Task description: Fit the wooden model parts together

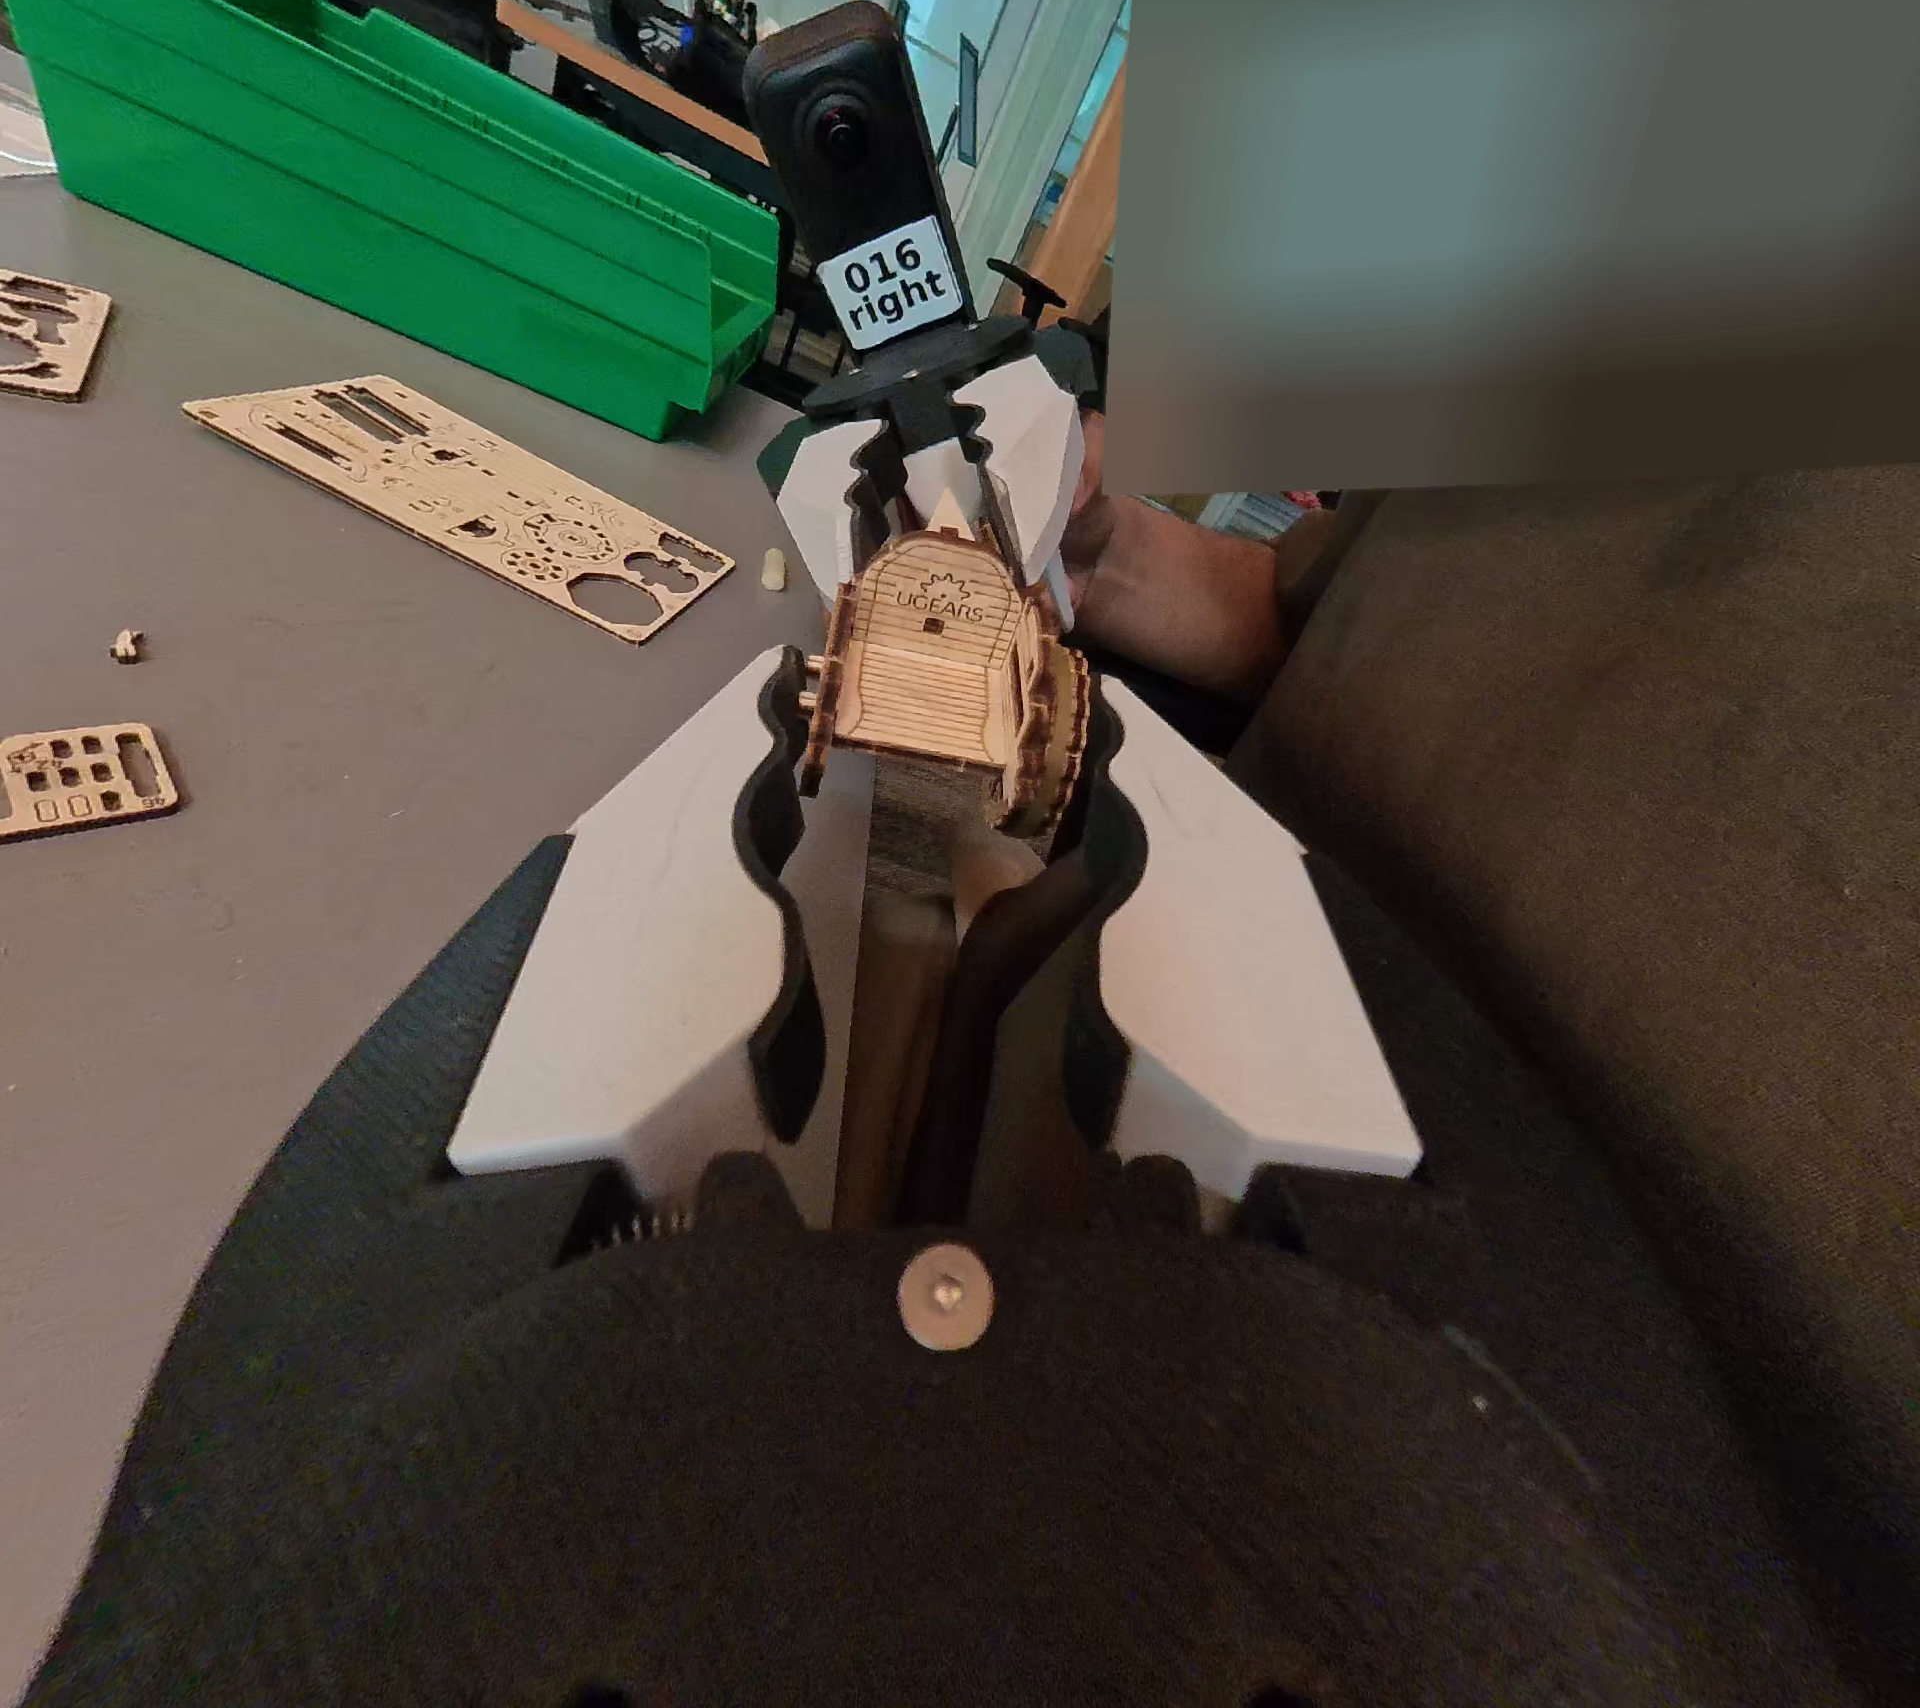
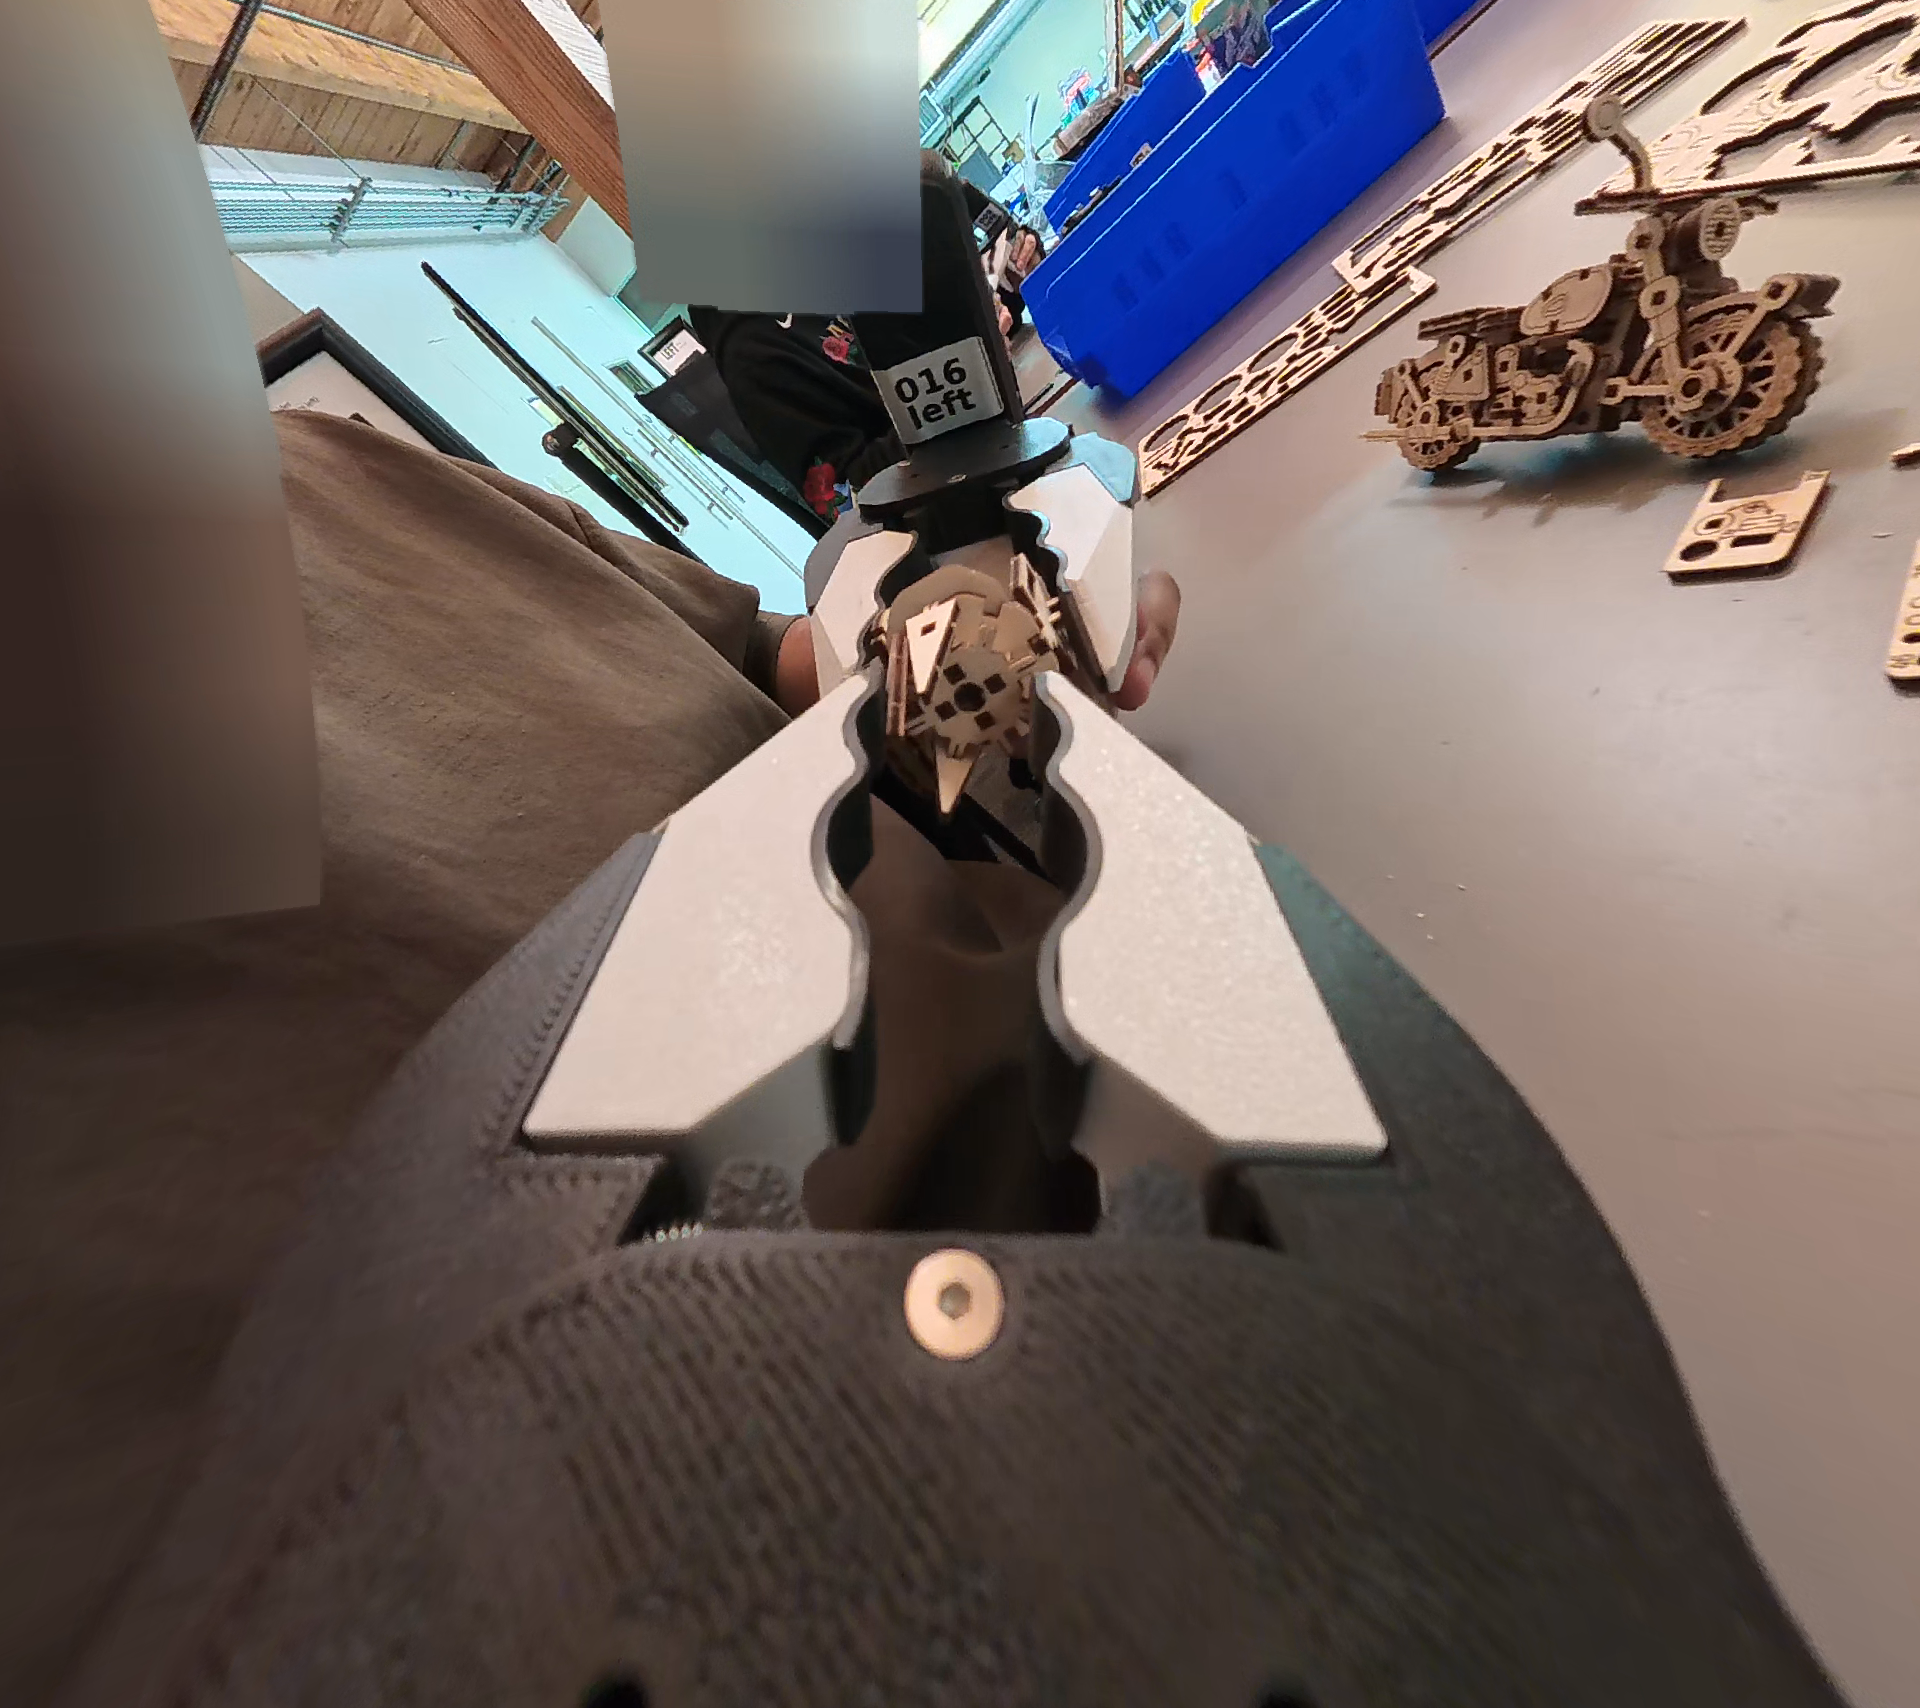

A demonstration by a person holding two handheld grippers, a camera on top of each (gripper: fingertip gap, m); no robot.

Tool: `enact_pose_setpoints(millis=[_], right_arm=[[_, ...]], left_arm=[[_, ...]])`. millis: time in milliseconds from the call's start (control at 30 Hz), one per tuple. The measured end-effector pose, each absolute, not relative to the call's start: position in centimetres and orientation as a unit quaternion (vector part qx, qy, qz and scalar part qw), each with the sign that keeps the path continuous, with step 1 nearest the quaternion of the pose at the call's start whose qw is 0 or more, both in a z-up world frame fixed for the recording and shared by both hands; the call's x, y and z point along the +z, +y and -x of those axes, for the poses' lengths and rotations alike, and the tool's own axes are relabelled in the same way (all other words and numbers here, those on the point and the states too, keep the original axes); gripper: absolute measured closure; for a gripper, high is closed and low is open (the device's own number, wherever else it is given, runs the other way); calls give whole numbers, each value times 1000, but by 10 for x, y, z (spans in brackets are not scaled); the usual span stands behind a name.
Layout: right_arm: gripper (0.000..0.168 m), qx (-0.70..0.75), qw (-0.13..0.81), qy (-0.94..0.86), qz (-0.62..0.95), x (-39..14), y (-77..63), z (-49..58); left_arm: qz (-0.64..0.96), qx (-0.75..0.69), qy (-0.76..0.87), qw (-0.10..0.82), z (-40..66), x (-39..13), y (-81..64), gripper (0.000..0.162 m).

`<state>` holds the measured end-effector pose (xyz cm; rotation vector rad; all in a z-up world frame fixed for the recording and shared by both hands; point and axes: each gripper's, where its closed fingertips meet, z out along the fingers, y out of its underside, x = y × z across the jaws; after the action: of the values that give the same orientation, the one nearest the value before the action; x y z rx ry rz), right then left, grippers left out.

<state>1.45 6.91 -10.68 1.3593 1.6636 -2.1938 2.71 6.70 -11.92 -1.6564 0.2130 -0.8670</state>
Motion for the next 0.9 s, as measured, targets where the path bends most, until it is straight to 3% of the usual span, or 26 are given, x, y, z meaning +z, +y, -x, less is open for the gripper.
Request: enact_pose_setpoints(millis=[900], right_arm=[[144, -699, 76, 549, -452, -108, 67, -19]], left_arm=[[711, -398, 88, 572, -31, -119, 64, 112]])
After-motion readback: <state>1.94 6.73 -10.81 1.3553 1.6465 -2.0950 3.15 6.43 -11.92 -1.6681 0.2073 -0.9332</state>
